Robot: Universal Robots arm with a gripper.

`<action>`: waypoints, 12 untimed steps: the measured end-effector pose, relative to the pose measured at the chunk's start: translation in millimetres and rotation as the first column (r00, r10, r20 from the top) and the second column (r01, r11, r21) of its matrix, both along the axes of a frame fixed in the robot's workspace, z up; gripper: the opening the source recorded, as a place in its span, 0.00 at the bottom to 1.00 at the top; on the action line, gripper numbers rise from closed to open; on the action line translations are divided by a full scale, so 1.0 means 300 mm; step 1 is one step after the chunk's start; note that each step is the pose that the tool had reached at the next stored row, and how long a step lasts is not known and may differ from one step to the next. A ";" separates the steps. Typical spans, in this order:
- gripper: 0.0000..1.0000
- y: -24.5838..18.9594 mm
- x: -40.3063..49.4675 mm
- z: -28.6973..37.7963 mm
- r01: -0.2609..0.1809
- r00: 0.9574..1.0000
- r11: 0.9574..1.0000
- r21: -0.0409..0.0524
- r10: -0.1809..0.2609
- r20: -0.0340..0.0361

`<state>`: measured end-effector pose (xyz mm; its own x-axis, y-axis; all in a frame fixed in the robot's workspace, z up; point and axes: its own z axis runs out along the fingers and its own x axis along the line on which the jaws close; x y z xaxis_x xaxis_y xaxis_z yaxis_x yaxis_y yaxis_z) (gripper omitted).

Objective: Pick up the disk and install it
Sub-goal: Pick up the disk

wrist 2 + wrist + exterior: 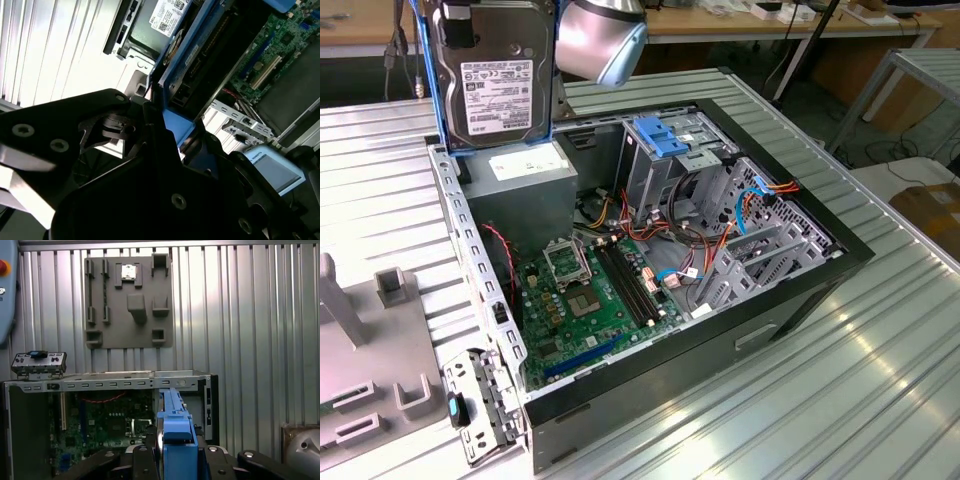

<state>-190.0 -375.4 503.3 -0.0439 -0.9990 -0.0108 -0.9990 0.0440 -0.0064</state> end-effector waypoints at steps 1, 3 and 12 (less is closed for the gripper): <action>0.37 0.000 0.023 0.000 0.000 1.000 1.000 0.000 0.000 0.000; 0.37 0.000 0.058 -0.001 0.000 1.000 1.000 0.000 0.000 0.000; 0.37 0.000 0.227 -0.006 0.000 1.000 1.000 0.000 0.000 0.000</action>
<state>-121.8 -375.4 501.6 -0.0439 -0.9990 -0.0107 -0.9990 0.0440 -0.0062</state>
